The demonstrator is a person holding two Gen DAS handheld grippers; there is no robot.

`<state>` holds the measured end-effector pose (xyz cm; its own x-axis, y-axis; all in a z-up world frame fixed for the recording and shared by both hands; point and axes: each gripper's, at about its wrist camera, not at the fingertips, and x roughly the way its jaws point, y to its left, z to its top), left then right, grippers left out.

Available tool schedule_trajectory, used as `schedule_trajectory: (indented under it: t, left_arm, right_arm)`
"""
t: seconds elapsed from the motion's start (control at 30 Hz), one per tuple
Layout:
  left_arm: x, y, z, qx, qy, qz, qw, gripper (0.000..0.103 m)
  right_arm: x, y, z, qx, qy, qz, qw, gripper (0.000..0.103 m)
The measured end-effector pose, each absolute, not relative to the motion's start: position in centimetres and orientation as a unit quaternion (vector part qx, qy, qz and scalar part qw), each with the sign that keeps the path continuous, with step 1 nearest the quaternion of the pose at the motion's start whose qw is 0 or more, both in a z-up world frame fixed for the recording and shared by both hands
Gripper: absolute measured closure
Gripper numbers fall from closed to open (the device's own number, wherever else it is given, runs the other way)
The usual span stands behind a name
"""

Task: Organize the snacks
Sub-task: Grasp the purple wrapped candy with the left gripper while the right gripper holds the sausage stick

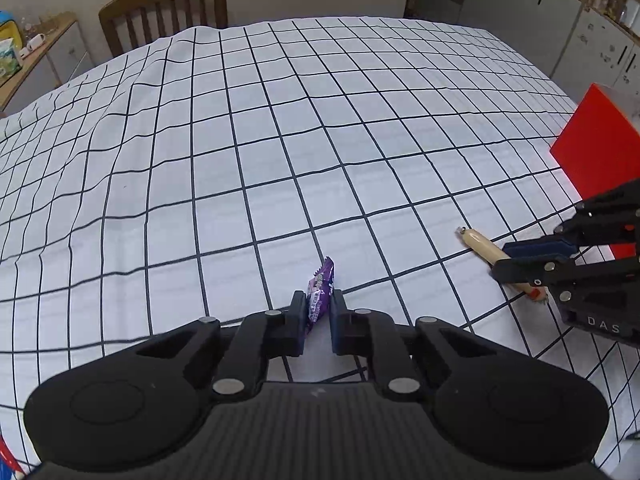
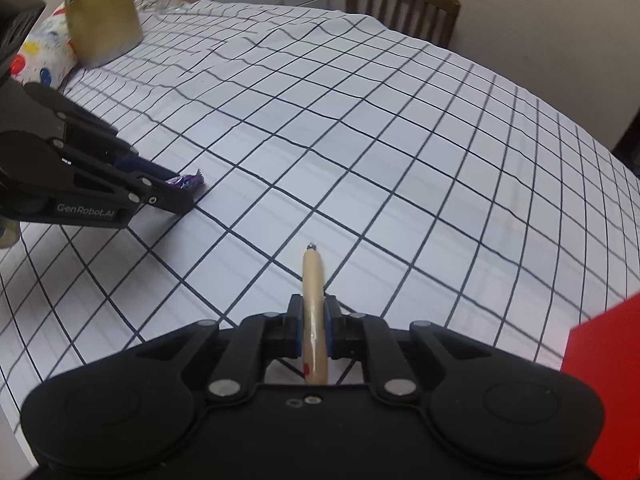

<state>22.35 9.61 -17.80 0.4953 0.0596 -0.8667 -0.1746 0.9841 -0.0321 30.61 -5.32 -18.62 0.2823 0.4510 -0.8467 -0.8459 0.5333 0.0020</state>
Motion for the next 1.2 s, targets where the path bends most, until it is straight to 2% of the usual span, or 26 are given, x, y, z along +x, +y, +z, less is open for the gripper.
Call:
schedule_trajectory:
  t: [0.37, 0.73, 1.2]
  left_arm:
    - [20.6, 6.4, -16.6, -0.09, 0.502, 0.084, 0.856, 0.092]
    - [17.9, 2.1, -14.4, -0.104, 0.5, 0.085, 0.856, 0.092]
    - [15.6, -2.5, -9.6, -0.087, 0.461, 0.072, 0.88, 0.092]
  right_arm:
    - [29.0, -9.3, -17.1, -0.142, 0.448, 0.394, 0.79, 0.095]
    - [26.9, -13.5, -13.9, -0.095, 0.446, 0.39, 0.8, 0.095]
    - [24.8, -18.6, -9.7, -0.058, 0.421, 0.387, 0.818, 0.095]
